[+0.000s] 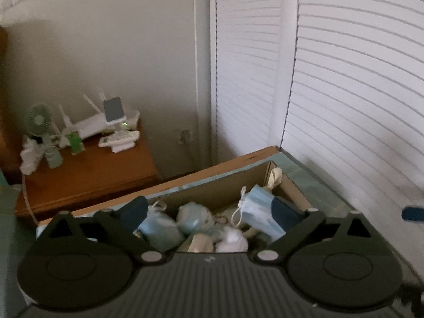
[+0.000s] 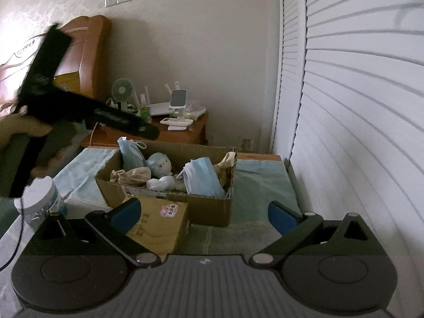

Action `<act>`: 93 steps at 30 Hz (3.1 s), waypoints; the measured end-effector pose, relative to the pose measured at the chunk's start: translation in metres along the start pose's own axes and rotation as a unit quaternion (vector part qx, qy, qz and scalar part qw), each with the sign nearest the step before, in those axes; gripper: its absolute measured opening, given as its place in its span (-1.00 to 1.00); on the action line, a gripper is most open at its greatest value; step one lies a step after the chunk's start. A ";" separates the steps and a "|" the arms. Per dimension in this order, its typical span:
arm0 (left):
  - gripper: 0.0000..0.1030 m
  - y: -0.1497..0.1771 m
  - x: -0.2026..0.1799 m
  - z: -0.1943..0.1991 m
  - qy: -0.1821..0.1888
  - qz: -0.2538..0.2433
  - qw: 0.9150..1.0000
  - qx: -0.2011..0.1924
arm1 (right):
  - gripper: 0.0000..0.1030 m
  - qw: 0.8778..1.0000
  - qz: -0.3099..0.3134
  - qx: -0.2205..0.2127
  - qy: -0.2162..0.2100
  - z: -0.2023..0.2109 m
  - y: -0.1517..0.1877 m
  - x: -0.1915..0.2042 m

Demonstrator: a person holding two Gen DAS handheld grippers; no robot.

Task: Organize soft objects

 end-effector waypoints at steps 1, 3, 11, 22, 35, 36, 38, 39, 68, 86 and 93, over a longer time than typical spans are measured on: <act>0.96 0.006 -0.001 0.008 -0.004 -0.002 1.000 -0.004 | 1.00 1.000 -0.001 0.004 0.002 0.001 0.000 0.001; 0.97 0.021 -0.001 0.022 -0.007 0.006 1.000 -0.004 | 1.00 1.000 -0.009 0.017 0.013 0.003 -0.001 0.005; 0.99 0.084 -0.019 0.068 -0.068 0.067 0.995 0.013 | 1.00 0.990 -0.074 0.102 0.061 0.003 0.006 0.016; 0.99 0.112 -0.027 0.109 -0.084 0.127 0.988 0.032 | 1.00 0.990 -0.068 0.104 0.067 0.028 0.013 0.042; 0.99 0.115 -0.038 0.115 -0.104 0.115 0.987 0.044 | 1.00 0.990 -0.068 0.101 0.072 0.036 0.012 0.045; 0.99 0.115 -0.039 0.115 -0.104 0.114 0.987 0.044 | 1.00 0.990 -0.068 0.101 0.072 0.036 0.012 0.045; 0.99 0.115 -0.039 0.116 -0.104 0.114 0.987 0.044 | 1.00 0.990 -0.069 0.101 0.072 0.036 0.012 0.044; 0.99 0.115 -0.040 0.116 -0.103 0.113 0.987 0.044 | 1.00 0.990 -0.069 0.101 0.071 0.036 0.013 0.044; 0.99 0.115 -0.045 0.116 -0.110 0.113 0.986 0.054 | 1.00 0.990 -0.066 0.100 0.067 0.041 0.013 0.044; 0.99 0.113 -0.046 0.121 -0.110 0.111 0.986 0.050 | 1.00 0.991 -0.067 0.097 0.067 0.043 0.012 0.043; 0.99 0.113 -0.047 0.122 -0.111 0.111 0.986 0.048 | 1.00 0.991 -0.069 0.096 0.067 0.044 0.013 0.042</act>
Point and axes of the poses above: each gripper's, at about its wrist camera, not at the fingertips, and z roughly against the way its jaws point, x to its left, y to its underside, the point moved 2 cm from there along -z, roughly the way its jaws point, and after that the axes turned 11 degrees about x, right-handed, at the moved point
